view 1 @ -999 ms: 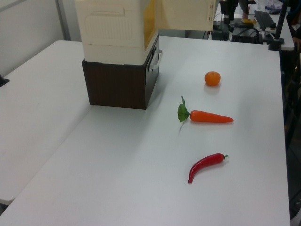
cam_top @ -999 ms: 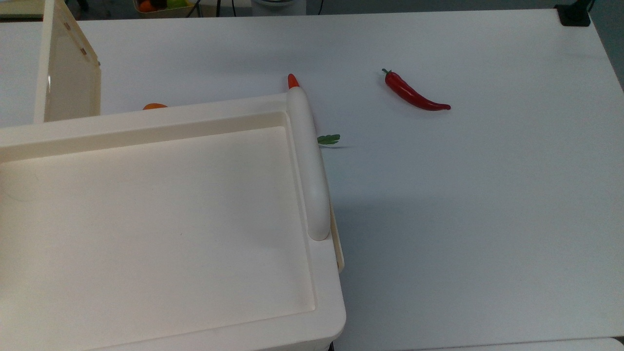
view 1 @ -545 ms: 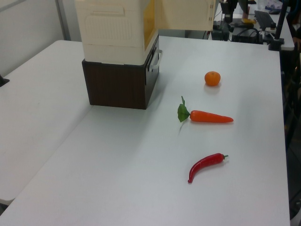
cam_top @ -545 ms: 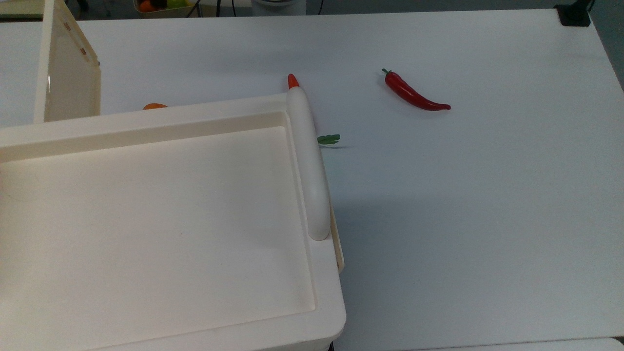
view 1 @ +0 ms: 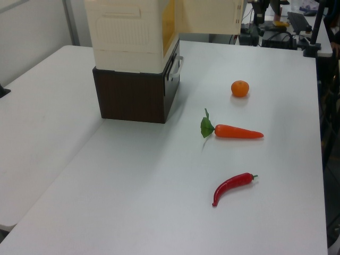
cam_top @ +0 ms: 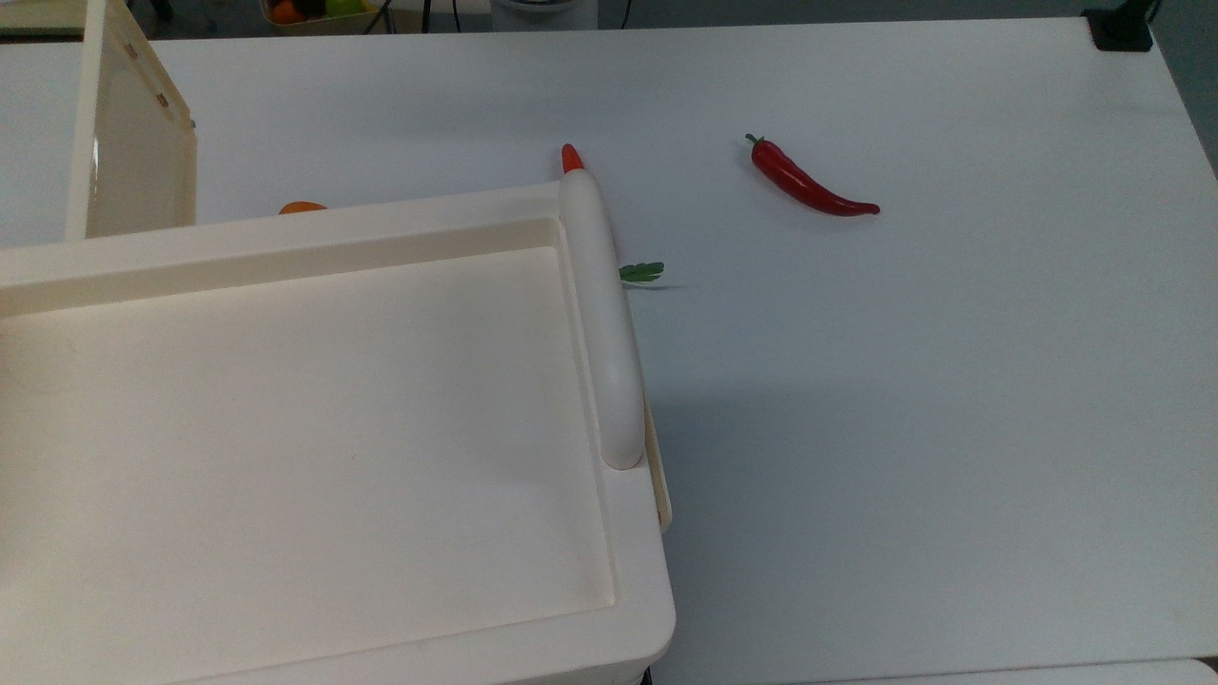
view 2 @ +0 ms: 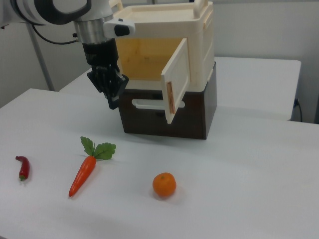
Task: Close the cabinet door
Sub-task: 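Move the gripper against the outer face of the open door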
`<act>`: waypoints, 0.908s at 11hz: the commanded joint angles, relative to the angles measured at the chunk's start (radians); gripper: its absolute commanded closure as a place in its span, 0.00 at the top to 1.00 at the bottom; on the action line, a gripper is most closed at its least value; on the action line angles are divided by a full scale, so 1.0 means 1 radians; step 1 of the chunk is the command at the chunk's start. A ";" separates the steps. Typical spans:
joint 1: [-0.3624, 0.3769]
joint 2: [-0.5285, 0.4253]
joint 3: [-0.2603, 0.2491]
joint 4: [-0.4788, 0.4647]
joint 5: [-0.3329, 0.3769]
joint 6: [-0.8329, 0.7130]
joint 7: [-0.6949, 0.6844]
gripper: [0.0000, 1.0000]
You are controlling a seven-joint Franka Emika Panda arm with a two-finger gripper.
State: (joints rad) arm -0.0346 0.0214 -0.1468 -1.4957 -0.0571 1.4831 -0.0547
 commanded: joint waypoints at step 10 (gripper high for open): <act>0.005 -0.017 -0.072 0.012 -0.012 -0.033 -0.386 0.00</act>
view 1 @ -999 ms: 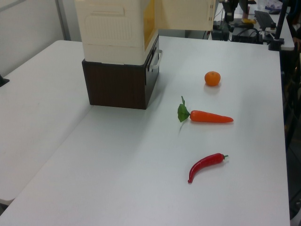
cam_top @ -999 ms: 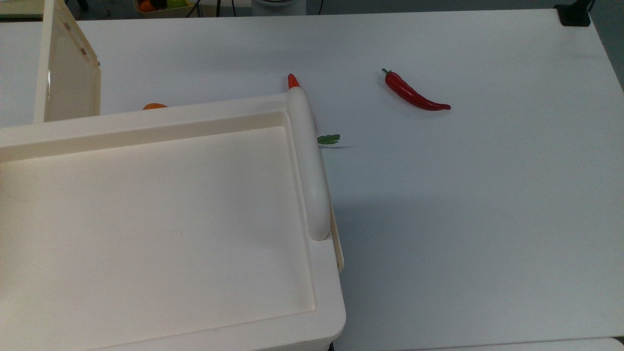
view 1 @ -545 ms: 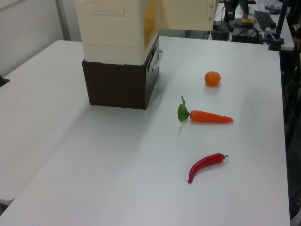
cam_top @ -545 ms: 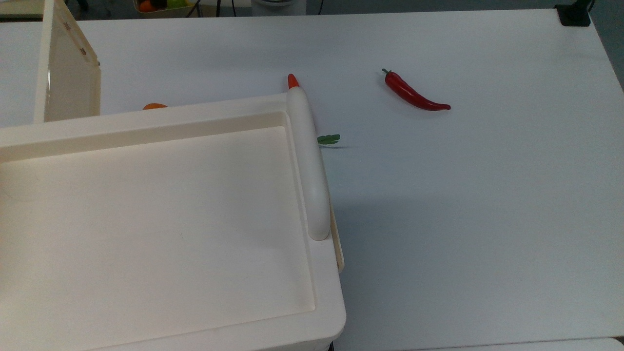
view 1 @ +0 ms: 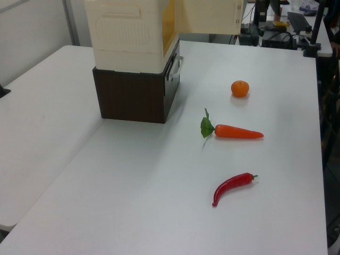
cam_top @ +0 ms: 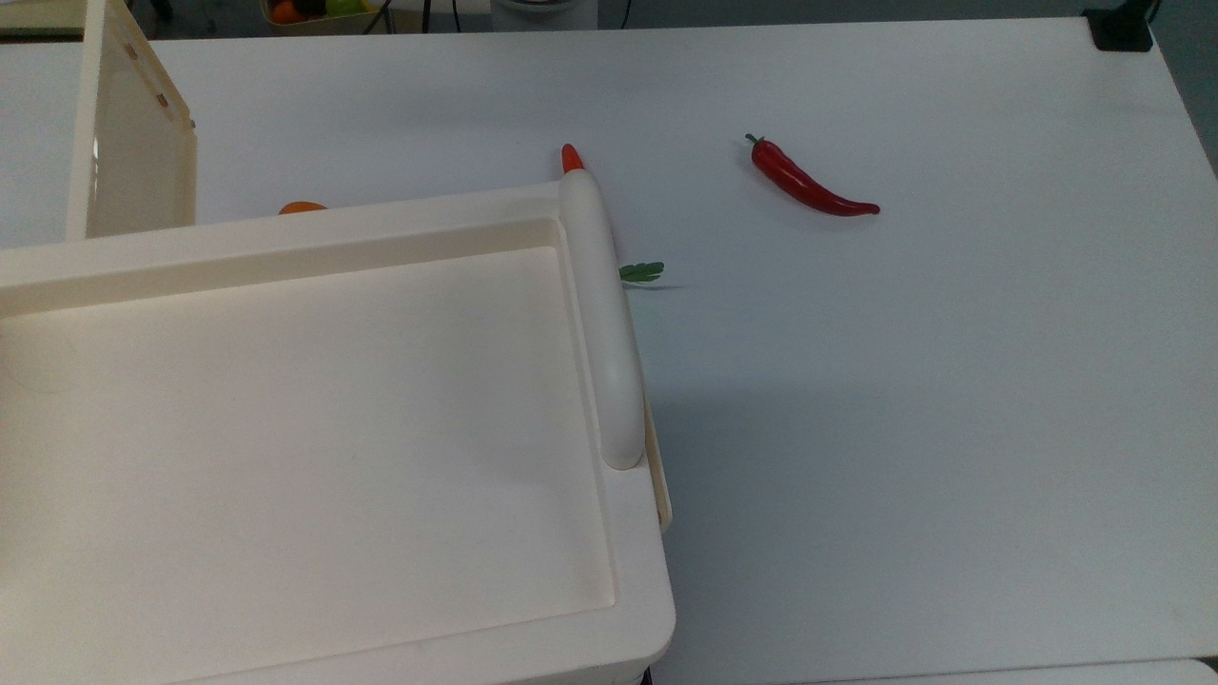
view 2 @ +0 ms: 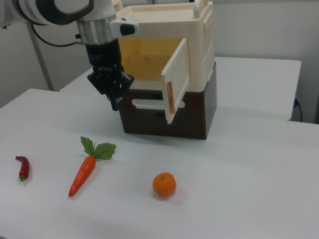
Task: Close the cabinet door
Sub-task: 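Move the gripper against the outer face of the open door, then push the door with the gripper, swinging it shut against the cabinet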
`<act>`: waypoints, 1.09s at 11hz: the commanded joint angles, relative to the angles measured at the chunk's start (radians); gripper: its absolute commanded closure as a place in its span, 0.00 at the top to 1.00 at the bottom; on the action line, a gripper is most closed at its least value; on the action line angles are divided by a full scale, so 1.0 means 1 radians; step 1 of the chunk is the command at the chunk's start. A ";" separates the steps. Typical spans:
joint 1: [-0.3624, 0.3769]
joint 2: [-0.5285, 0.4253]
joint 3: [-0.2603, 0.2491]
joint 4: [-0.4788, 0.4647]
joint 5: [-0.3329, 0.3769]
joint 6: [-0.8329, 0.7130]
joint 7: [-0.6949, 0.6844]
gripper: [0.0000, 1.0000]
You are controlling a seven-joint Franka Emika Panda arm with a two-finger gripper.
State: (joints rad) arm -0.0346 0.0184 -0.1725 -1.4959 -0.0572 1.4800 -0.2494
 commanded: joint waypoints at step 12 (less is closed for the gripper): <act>0.009 0.092 -0.222 0.006 0.002 0.283 -0.768 0.00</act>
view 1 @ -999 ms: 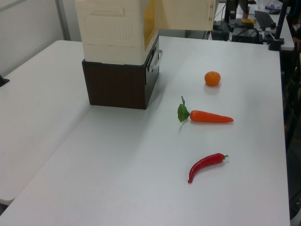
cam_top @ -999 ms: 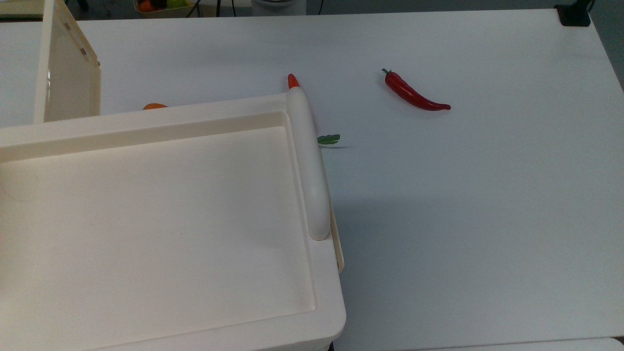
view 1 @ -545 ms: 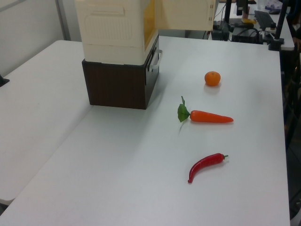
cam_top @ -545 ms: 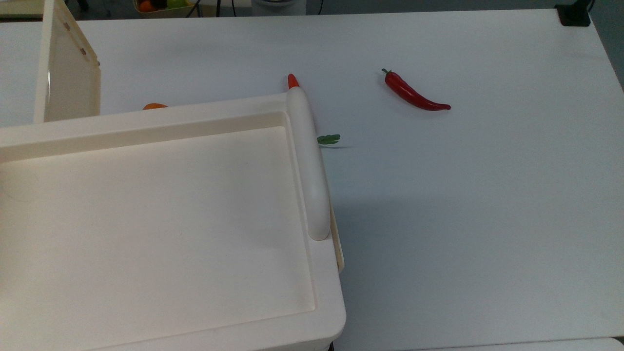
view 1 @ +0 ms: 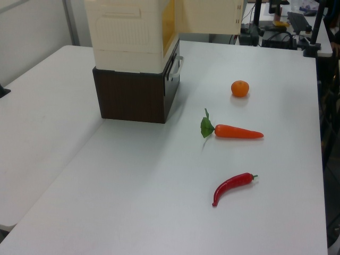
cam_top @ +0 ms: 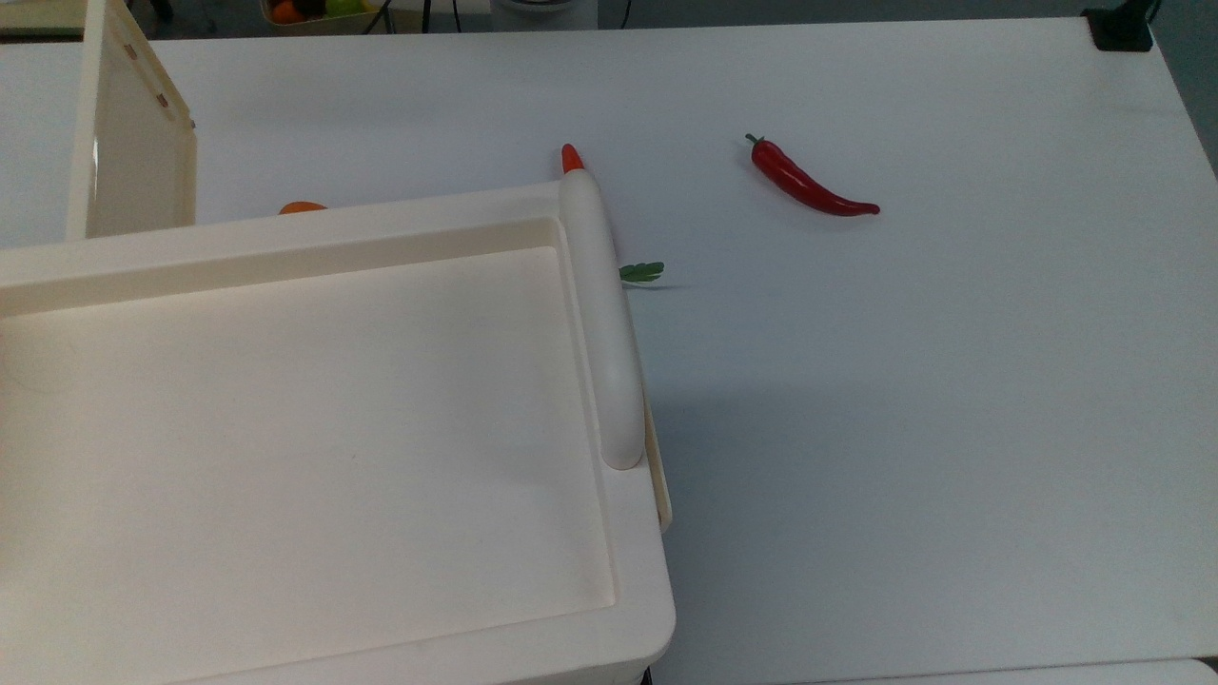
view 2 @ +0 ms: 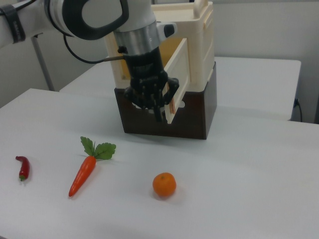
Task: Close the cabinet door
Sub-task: 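Push the door with the gripper, swinging it shut against the cabinet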
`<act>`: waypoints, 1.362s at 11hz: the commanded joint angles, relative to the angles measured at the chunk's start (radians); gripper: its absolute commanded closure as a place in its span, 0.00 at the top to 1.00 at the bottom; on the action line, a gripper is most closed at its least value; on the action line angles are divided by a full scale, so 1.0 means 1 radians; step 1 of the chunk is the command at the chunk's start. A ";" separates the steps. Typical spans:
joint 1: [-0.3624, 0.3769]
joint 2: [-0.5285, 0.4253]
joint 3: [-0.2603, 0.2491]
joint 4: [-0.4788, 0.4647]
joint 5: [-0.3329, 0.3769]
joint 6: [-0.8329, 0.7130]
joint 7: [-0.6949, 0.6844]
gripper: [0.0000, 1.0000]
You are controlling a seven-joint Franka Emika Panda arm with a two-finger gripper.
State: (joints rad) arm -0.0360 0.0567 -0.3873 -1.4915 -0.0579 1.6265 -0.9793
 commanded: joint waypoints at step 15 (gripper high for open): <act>0.113 0.126 0.074 0.002 0.184 0.362 0.124 0.02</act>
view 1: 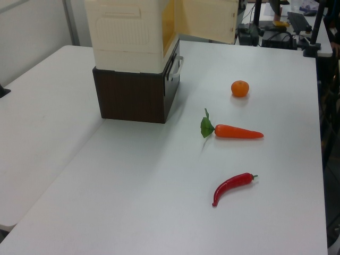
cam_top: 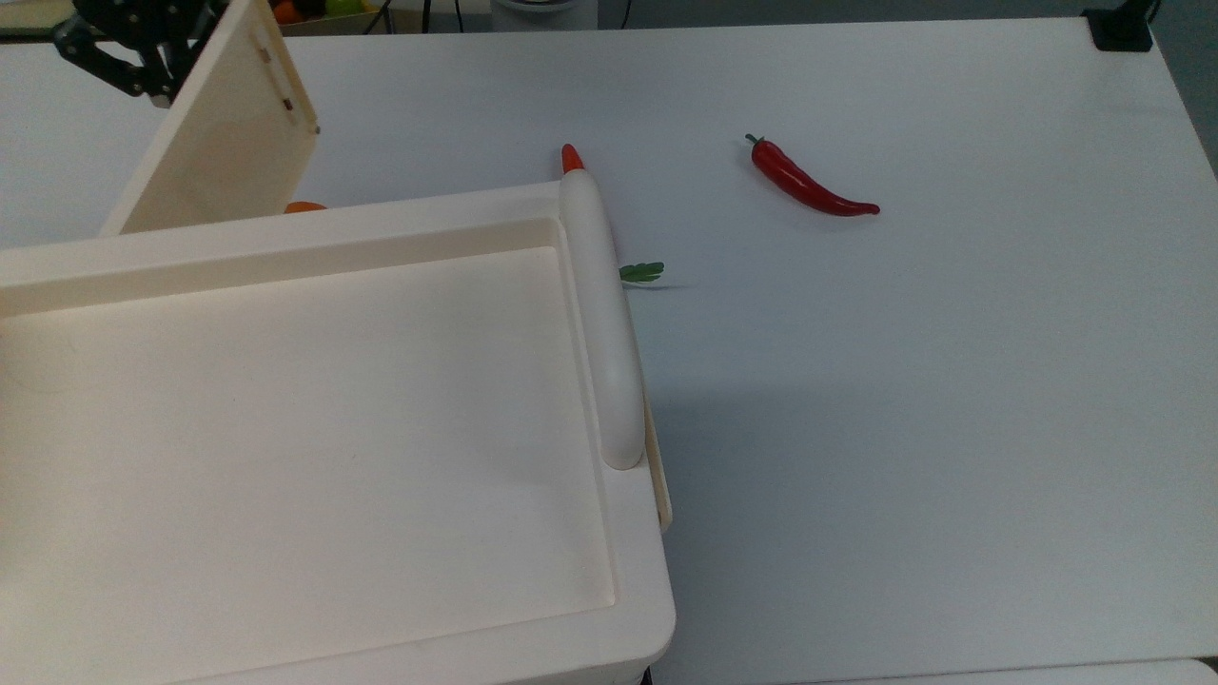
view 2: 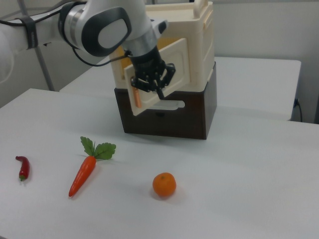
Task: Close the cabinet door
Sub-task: 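Push the door with the gripper, swinging it shut against the cabinet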
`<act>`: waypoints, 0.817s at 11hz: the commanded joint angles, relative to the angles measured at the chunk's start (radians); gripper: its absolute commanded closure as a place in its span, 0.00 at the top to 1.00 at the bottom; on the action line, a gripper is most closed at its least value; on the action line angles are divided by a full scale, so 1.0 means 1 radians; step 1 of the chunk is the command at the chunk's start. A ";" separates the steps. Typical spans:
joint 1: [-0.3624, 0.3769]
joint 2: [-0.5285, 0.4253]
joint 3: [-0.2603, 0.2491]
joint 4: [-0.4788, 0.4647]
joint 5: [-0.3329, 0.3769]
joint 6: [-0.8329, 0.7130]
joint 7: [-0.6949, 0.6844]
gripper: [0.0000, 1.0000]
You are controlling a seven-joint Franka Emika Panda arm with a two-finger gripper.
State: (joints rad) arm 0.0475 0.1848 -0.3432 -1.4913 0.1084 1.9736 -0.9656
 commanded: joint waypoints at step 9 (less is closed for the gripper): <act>0.126 0.122 0.151 0.046 0.002 0.345 0.813 0.03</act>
State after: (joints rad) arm 0.1458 0.2615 -0.1922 -1.4887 0.1108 2.2376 -0.2799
